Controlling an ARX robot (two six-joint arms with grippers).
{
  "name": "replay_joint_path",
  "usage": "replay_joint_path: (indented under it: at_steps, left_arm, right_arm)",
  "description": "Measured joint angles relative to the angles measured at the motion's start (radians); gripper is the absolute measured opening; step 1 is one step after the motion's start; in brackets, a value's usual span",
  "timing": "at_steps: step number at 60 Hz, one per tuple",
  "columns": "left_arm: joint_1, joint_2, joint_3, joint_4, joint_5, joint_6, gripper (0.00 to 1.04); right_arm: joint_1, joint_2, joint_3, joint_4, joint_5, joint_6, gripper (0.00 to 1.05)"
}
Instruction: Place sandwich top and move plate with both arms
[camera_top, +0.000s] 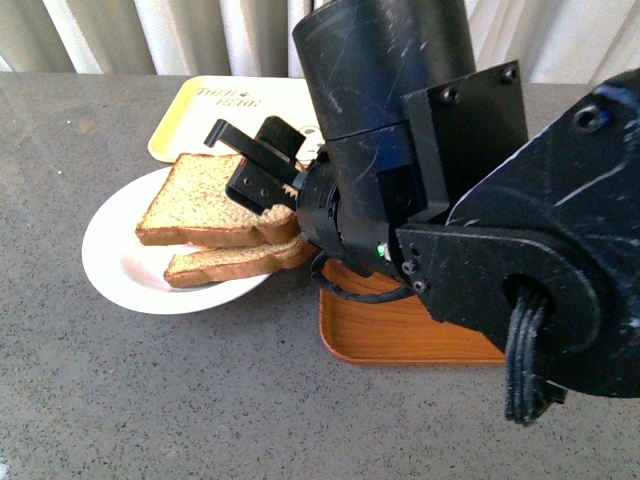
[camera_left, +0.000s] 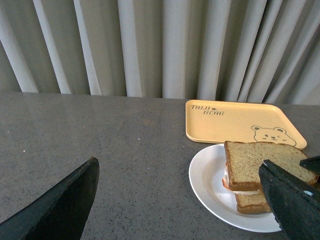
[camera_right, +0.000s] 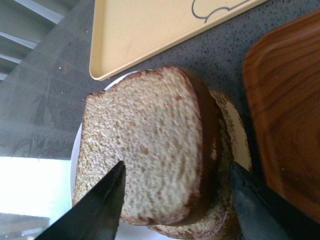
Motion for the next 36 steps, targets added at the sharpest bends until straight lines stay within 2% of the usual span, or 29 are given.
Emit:
replay_joint_path:
  at_steps: [12, 25, 31, 36]
  left_arm:
    - [0.0, 0.0, 0.0, 0.0, 0.0, 0.0, 0.96]
    - [0.0, 0.0, 0.0, 0.0, 0.0, 0.0, 0.96]
    - [0.0, 0.0, 0.0, 0.0, 0.0, 0.0, 0.96]
    - [0.0, 0.0, 0.0, 0.0, 0.0, 0.0, 0.96]
  right_arm:
    - [-0.048, -0.094, -0.029, -0.003, -0.017, -0.043, 0.97]
    - [-0.145, -0.233, -0.107, 0.003, -0.027, -0.15, 0.96]
    - [-0.191, -0.352, -0.169, 0.007, -0.042, -0.268, 0.96]
    - [-0.194, -0.391, -0.175, 0.027, -0.023, -0.327, 0.95]
